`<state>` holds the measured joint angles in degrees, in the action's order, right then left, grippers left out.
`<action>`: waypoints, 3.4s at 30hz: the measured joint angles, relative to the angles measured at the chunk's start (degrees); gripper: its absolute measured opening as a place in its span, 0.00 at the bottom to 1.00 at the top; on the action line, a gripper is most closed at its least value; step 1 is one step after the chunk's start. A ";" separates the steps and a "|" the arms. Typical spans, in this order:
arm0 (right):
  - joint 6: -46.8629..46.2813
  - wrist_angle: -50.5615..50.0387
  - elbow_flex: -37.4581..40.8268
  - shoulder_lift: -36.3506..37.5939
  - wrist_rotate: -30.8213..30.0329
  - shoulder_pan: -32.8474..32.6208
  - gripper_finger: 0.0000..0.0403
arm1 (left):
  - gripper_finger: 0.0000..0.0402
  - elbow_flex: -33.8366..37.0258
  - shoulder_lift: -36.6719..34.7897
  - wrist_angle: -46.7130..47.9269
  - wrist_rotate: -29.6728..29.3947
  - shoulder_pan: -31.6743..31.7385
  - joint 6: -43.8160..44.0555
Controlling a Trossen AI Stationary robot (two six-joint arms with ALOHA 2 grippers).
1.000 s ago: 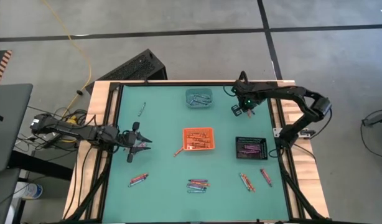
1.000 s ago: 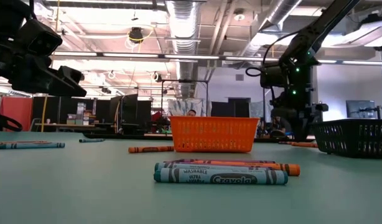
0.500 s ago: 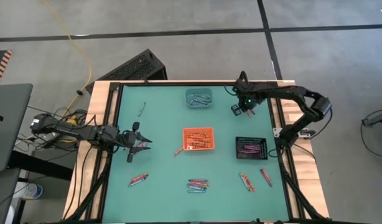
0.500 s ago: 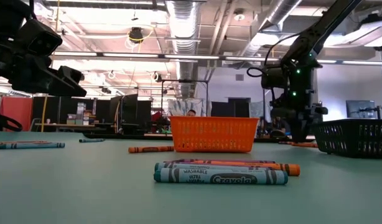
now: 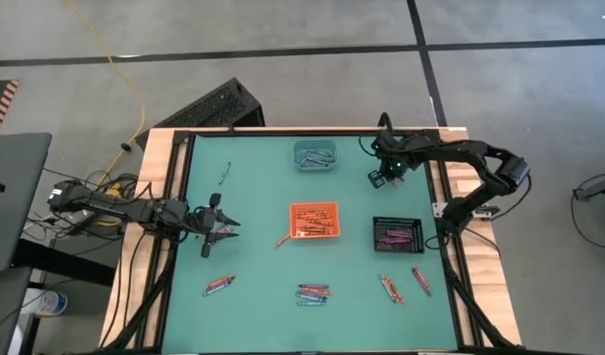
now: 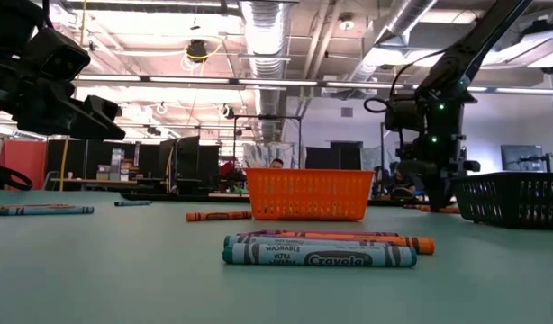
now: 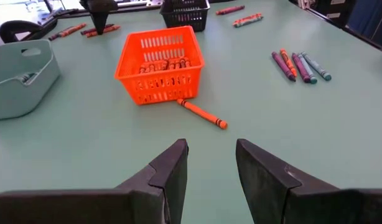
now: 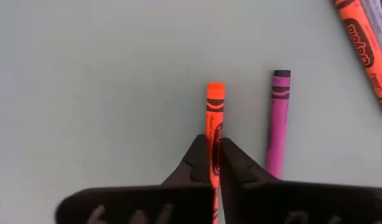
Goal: Sort crayons
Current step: Put the orange crayon into the orange bin, then put the violet crayon into the black bin
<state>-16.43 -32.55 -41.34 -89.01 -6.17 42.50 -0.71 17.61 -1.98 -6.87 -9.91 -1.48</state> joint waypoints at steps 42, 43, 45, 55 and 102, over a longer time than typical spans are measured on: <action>10.93 6.40 -34.48 -18.09 -11.37 -50.76 0.05 | 0.32 0.00 0.79 -0.15 0.00 0.00 -0.02; 10.94 4.93 -35.35 -18.51 -11.39 -50.50 0.06 | 0.32 0.00 1.00 -0.02 -0.04 -0.02 -0.02; 10.92 3.59 -37.36 -19.32 -11.39 -49.96 0.08 | 0.32 0.00 1.02 -0.05 0.02 -0.02 -0.02; 8.46 -7.05 -45.14 -19.89 -10.58 -48.29 0.17 | 0.32 0.00 1.24 -0.02 0.00 -0.01 -0.02; 2.89 -1.41 -48.11 -32.99 3.02 -67.18 0.18 | 0.32 0.00 1.57 0.00 0.02 0.00 -0.02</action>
<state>-13.54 -33.97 -89.45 -122.00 -3.15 -24.68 -0.71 19.18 -1.98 -6.85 -9.92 -1.50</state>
